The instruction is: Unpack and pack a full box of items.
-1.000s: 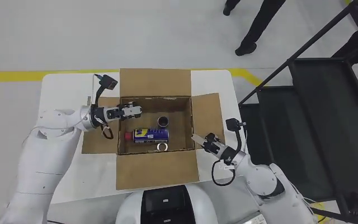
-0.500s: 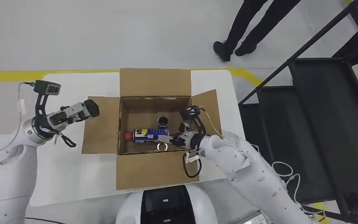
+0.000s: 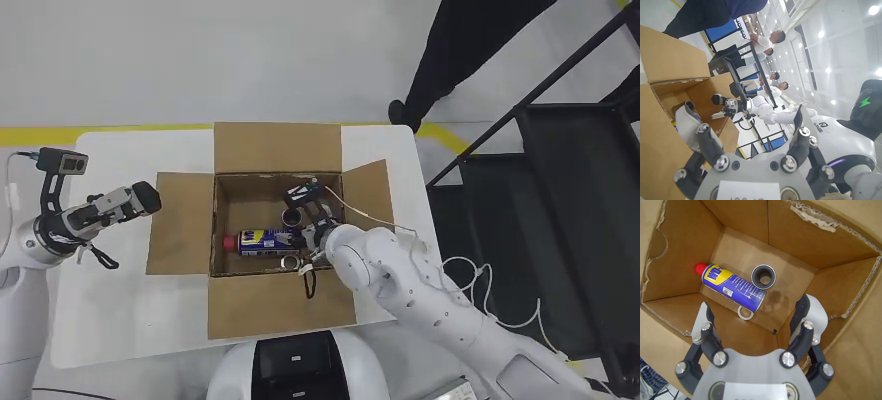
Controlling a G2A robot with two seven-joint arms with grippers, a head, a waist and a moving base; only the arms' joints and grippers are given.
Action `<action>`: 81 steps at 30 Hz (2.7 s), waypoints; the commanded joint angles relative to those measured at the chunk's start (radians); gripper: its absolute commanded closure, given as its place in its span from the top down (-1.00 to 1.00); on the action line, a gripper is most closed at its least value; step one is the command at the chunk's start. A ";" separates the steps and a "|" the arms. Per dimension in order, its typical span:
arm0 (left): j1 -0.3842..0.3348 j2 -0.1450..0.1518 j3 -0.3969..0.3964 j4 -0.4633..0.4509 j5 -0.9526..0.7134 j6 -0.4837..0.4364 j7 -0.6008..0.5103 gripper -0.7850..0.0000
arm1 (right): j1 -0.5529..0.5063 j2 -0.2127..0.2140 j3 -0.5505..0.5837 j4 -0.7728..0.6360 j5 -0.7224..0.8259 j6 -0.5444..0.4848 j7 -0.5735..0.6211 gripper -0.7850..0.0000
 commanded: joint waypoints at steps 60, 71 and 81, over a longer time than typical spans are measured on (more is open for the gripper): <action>0.000 0.000 0.000 0.000 0.000 0.000 0.000 1.00 | 0.008 -0.111 0.044 0.009 -0.196 0.056 -0.014 -1.00; 0.000 0.000 0.000 0.000 0.000 0.000 0.000 1.00 | -0.202 -0.045 0.406 -0.405 -0.225 -0.062 0.083 -1.00; 0.000 0.000 0.000 0.000 0.000 0.000 0.000 1.00 | -0.350 -0.026 0.761 -0.468 -0.018 -0.097 0.072 -1.00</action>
